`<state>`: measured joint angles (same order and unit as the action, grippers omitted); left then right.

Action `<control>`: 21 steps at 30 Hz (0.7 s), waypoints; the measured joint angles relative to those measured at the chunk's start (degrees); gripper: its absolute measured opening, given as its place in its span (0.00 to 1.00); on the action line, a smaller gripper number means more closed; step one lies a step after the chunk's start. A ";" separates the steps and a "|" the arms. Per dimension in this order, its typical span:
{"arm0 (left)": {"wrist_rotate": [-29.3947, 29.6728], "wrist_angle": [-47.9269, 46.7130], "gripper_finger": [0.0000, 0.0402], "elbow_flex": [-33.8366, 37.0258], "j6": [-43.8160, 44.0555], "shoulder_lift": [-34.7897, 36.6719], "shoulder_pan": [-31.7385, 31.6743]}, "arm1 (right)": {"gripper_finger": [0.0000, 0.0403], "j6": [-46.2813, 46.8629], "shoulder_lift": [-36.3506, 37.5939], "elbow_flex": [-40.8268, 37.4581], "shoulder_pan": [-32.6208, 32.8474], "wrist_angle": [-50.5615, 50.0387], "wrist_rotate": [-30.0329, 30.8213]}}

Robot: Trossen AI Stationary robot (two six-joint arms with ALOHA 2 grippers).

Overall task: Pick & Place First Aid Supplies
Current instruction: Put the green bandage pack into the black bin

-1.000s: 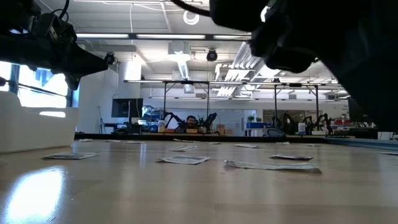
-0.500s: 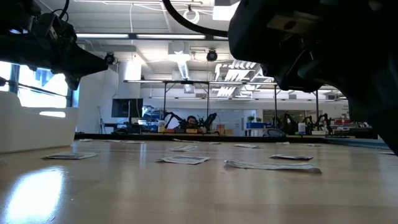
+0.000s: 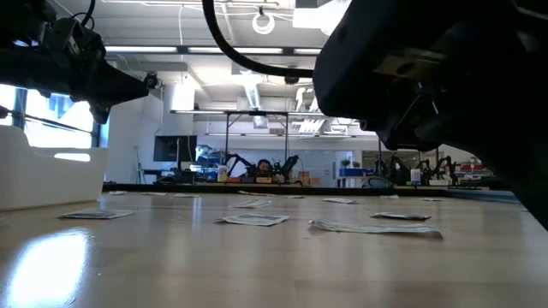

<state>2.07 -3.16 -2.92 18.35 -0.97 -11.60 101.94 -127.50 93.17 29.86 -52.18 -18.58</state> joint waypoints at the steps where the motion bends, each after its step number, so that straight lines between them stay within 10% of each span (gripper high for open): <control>1: 0.00 0.00 0.15 0.02 0.00 0.00 0.00 | 0.24 0.01 -0.02 0.00 -0.14 -0.05 0.01; 11: 0.02 0.00 0.15 0.00 -0.01 0.00 -0.01 | 0.02 -0.10 -0.17 -0.09 -0.19 0.43 0.48; 21: 0.04 0.00 0.15 0.01 0.00 0.00 0.00 | 0.01 -1.53 4.72 -0.67 -0.09 -0.61 2.59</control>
<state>2.11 -3.16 -2.91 18.34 -0.97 -11.60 100.41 -122.79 92.50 29.77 -52.79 -15.98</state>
